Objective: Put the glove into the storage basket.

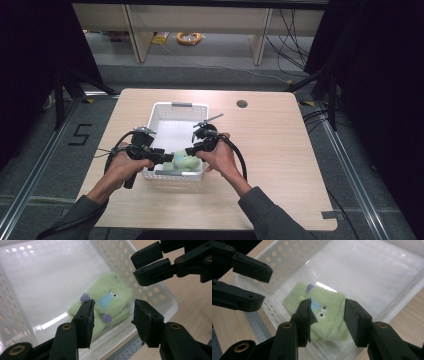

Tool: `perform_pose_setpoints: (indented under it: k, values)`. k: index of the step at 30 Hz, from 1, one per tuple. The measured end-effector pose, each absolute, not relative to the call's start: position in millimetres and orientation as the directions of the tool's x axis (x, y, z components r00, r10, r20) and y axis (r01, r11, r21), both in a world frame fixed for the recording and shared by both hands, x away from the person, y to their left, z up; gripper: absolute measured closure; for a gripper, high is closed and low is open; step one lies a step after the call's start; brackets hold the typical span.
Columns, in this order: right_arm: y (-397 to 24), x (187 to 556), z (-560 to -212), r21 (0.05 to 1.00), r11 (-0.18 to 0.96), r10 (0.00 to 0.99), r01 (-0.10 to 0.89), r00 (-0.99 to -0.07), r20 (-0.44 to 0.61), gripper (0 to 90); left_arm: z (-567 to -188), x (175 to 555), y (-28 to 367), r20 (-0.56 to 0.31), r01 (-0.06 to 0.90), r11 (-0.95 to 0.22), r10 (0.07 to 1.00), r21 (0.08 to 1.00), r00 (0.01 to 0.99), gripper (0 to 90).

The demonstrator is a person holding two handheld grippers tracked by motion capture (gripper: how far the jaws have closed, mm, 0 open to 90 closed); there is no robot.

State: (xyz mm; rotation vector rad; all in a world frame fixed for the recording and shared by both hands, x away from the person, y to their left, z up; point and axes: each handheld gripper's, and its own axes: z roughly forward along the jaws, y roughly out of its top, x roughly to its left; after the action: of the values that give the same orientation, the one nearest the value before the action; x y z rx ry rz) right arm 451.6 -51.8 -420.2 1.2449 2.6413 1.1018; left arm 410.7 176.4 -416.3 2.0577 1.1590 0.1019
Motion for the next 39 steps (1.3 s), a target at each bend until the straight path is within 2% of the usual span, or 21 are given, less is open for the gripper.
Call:
perform_pose_setpoints:
  k: [7, 13, 20, 24, 36, 39]
  values:
    - [-63, 444, -410, 0.614, 0.421, 0.675, 0.668, -0.683, 0.280, 54.3, -413, 406, 178, -0.305, 0.696, -0.244, 0.767, 0.675, 0.565, 44.4]
    - [-79, 435, -401, 0.648, 0.425, 0.648, 0.632, -0.712, 0.270, 52.5, -407, 399, 176, -0.290, 0.675, -0.235, 0.770, 0.699, 0.569, 40.5]
    - [-99, 422, -394, 0.659, 0.398, 0.641, 0.638, -0.707, 0.298, 49.4, -402, 380, 162, -0.305, 0.655, -0.227, 0.745, 0.720, 0.594, 36.3]
    - [-115, 417, -393, 0.686, 0.394, 0.630, 0.612, -0.723, 0.284, 46.5, -402, 367, 151, -0.304, 0.630, -0.233, 0.720, 0.741, 0.624, 35.9]
    - [-163, 399, -399, 0.709, 0.315, 0.643, 0.632, -0.691, 0.330, 42.4, -402, 339, 128, -0.282, 0.575, -0.281, 0.658, 0.768, 0.698, 35.0]
    - [-171, 396, -401, 0.712, 0.311, 0.646, 0.630, -0.690, 0.328, 41.6, -404, 337, 124, -0.299, 0.577, -0.276, 0.643, 0.768, 0.705, 35.0]
